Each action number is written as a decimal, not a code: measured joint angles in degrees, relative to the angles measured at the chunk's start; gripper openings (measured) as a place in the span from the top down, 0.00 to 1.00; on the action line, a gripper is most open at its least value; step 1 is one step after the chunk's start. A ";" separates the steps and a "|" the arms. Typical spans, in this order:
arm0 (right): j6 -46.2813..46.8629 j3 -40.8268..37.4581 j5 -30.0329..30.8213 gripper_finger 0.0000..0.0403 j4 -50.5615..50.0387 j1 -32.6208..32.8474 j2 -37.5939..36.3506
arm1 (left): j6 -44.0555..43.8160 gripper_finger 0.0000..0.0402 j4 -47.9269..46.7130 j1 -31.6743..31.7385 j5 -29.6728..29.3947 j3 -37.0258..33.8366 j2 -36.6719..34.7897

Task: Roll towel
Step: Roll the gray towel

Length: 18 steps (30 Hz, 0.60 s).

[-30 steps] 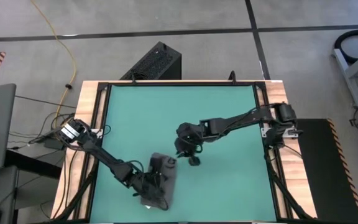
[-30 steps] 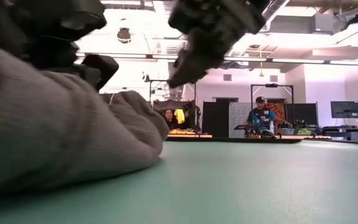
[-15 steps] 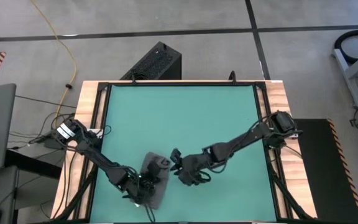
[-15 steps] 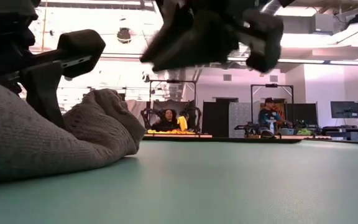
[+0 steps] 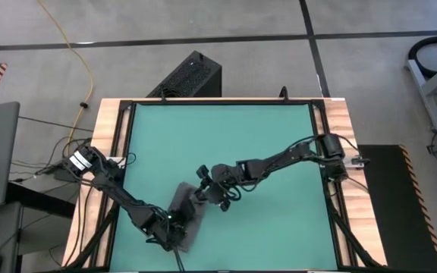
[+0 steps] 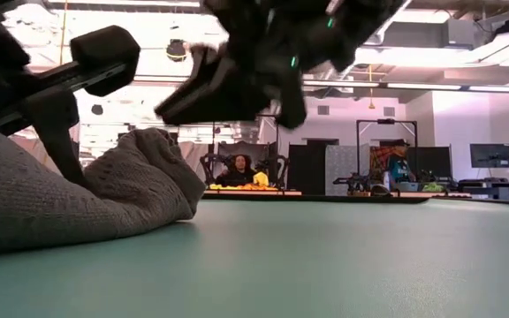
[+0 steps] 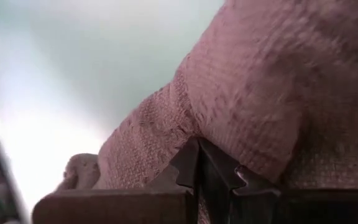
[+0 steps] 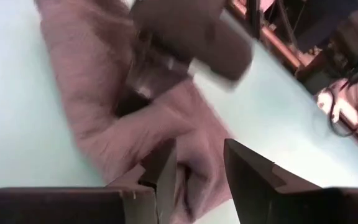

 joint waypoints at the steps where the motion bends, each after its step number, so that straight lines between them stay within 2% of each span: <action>1: -0.33 -0.04 -0.31 0.61 0.94 -0.26 0.84 | 1.11 1.00 -0.24 -0.12 -1.45 -0.11 0.06; 7: -1.93 0.05 -0.82 0.61 7.03 -1.73 5.28 | 2.30 1.00 -0.17 -0.14 -4.45 -0.05 0.16; 14: 3.80 0.20 -0.76 0.62 6.75 -4.42 9.34 | 6.42 1.00 -5.35 -2.95 -20.92 7.55 0.66; 18: 7.84 0.24 -0.78 0.62 7.12 -5.15 10.70 | -0.42 1.00 -10.83 -5.75 -27.08 14.08 0.43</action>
